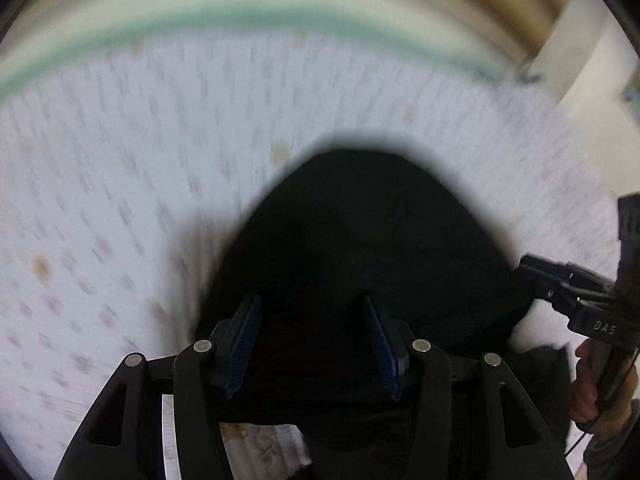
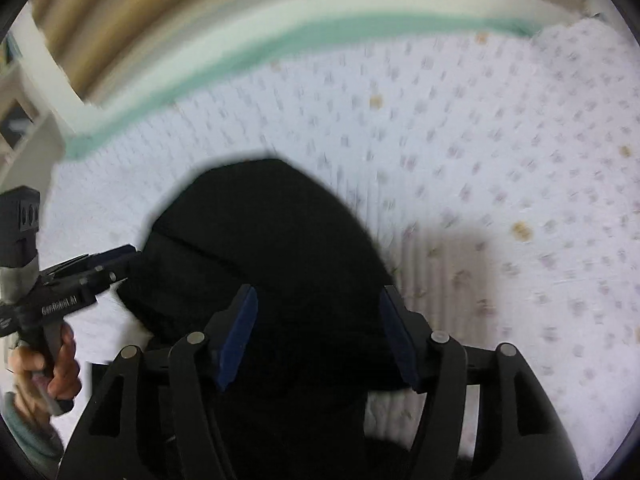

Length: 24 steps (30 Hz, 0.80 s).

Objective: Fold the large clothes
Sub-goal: 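Carry the hem over the body toward the hood with both grippers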

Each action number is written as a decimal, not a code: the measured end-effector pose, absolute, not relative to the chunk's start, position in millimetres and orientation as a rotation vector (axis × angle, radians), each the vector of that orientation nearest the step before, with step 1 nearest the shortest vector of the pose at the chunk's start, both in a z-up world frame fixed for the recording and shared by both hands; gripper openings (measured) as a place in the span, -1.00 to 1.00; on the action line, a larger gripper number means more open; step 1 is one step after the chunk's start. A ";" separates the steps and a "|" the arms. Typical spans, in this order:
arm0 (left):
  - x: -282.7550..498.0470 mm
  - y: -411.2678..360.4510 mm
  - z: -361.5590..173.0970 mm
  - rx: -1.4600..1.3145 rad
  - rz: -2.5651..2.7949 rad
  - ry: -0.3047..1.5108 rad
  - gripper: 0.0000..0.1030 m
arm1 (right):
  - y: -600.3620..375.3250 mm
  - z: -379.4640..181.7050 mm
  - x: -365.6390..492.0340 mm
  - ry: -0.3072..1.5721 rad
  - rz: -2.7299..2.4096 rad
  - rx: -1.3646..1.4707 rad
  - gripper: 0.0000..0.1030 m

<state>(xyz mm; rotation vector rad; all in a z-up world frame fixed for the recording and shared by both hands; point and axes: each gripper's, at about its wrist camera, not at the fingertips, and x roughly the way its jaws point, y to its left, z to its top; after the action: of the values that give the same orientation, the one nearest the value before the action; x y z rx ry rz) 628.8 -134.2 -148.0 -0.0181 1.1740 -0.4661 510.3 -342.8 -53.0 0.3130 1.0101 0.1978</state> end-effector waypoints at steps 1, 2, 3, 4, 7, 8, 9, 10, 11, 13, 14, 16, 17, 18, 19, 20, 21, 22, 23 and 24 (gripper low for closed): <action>628.5 -131.4 -165.1 -0.043 -0.468 1.210 0.05 | -336.8 -76.9 514.5 1.060 0.190 0.304 0.26; 626.6 -124.3 -178.3 -0.092 -0.476 1.210 0.06 | -333.2 -95.5 513.8 1.068 0.187 0.291 0.24; 624.3 -120.3 -182.6 -0.118 -0.484 1.201 0.07 | -330.9 -99.9 511.2 1.044 0.186 0.286 0.24; 623.5 -116.8 -184.5 -0.135 -0.493 1.191 0.07 | -329.8 -101.7 505.3 1.000 0.180 0.276 0.24; 624.4 -118.6 -189.4 -0.112 -0.498 1.174 0.07 | -325.8 -98.9 503.1 0.988 0.159 0.249 0.24; 624.6 -119.9 -191.6 -0.101 -0.499 1.166 0.07 | -324.2 -99.7 502.8 0.984 0.154 0.238 0.24; 619.2 -120.7 -192.2 -0.097 -0.499 1.154 0.07 | -323.5 -100.4 503.8 0.981 0.152 0.233 0.24; 618.4 -119.8 -192.6 -0.101 -0.500 1.147 0.07 | -323.2 -99.5 503.0 0.978 0.152 0.228 0.24; 616.6 -118.6 -191.7 -0.109 -0.500 1.142 0.07 | -323.9 -98.7 502.5 0.978 0.155 0.228 0.24; 617.4 -114.0 -190.4 -0.119 -0.504 1.149 0.07 | -327.5 -96.1 502.2 0.989 0.164 0.245 0.24; 617.6 -111.8 -188.6 -0.119 -0.502 1.166 0.07 | -329.2 -94.6 501.3 0.995 0.167 0.250 0.24; 619.7 -107.2 -179.5 -0.134 -0.480 1.208 0.07 | -335.1 -90.2 494.3 1.000 0.171 0.255 0.24; 616.9 -101.9 -173.5 -0.147 -0.477 1.213 0.06 | -338.0 -87.3 488.0 1.000 0.168 0.261 0.24; 613.4 -97.9 -169.3 -0.150 -0.478 1.208 0.06 | -339.7 -85.8 484.5 1.000 0.166 0.264 0.24; 608.7 -94.0 -166.3 -0.139 -0.479 1.200 0.06 | -342.0 -82.3 476.5 0.999 0.160 0.268 0.24; 603.6 -90.6 -165.6 -0.125 -0.480 1.196 0.06 | -345.8 -77.6 466.6 0.992 0.155 0.285 0.24; 598.6 -88.0 -167.6 -0.105 -0.481 1.187 0.06 | -348.4 -75.0 459.3 0.987 0.157 0.297 0.25; 594.9 -86.8 -173.6 -0.074 -0.474 1.179 0.06 | -350.7 -75.7 453.5 0.990 0.155 0.302 0.25; 594.3 -86.8 -180.9 -0.059 -0.466 1.187 0.06 | -352.1 -81.3 450.6 1.020 0.148 0.305 0.29; 596.3 -84.9 -188.4 -0.073 -0.459 1.203 0.06 | -354.9 -89.0 449.8 1.052 0.150 0.330 0.32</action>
<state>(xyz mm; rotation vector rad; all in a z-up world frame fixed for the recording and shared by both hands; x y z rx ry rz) 596.3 -84.9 -188.4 -0.0728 1.2029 -0.4590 449.8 -354.9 -89.0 0.3302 1.0524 0.1499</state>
